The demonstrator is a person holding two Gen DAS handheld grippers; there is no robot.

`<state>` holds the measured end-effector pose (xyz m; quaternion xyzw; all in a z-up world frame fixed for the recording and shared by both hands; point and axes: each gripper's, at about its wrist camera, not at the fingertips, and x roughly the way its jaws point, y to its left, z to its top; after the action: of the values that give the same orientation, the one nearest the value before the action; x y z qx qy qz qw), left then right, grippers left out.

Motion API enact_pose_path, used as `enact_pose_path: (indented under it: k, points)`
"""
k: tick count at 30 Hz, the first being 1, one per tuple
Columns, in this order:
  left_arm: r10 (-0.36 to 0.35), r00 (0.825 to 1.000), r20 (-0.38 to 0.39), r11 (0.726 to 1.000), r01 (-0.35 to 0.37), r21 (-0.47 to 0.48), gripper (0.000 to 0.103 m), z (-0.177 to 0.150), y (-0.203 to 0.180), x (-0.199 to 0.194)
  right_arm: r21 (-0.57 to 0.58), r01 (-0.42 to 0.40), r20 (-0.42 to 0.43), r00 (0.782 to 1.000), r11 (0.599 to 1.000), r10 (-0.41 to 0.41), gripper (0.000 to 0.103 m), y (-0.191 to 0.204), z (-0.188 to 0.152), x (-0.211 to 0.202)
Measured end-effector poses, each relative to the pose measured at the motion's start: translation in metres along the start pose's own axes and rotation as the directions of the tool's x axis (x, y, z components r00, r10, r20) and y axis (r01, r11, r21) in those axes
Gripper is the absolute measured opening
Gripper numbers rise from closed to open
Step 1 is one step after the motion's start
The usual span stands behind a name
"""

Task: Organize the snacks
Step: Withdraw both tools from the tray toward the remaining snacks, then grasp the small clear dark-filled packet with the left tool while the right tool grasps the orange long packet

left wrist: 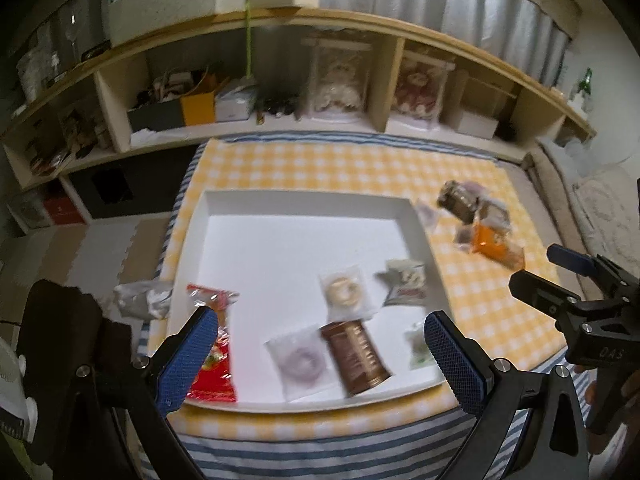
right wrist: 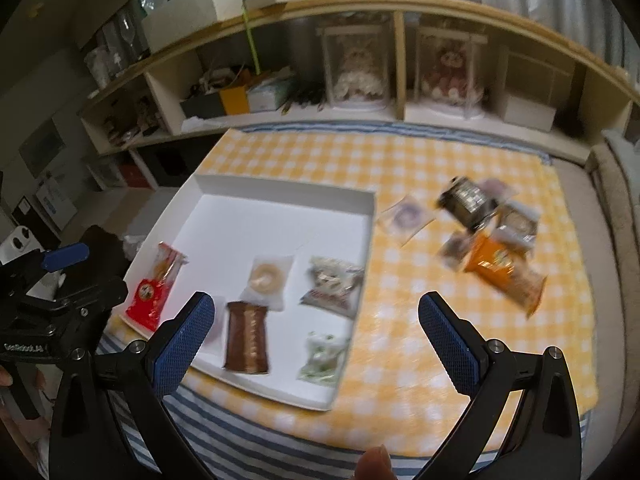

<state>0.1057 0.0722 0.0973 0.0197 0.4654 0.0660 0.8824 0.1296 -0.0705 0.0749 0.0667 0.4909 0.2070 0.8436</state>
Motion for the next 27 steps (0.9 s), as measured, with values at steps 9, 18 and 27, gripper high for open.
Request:
enact_pose_path:
  k: [9, 18, 27]
  points:
    - [-0.071, 0.997, 0.037, 0.997, 0.069, 0.043, 0.103, 0.027, -0.045, 0.016, 0.052, 0.024, 0.046, 0.999, 0.998, -0.026, 0.103, -0.056, 0.015, -0.018]
    - [-0.098, 0.995, 0.035, 0.990, 0.093, 0.106, 0.103, 0.062, -0.117, 0.065, 0.130, 0.107, 0.090, 0.989, 0.986, -0.119, 0.103, -0.136, 0.019, -0.031]
    - [-0.162, 0.986, -0.024, 0.984, 0.164, 0.070, 0.103, 0.100, -0.187, 0.157, 0.285, 0.174, 0.094, 0.974, 0.943, -0.208, 0.103, -0.227, 0.003, -0.021]
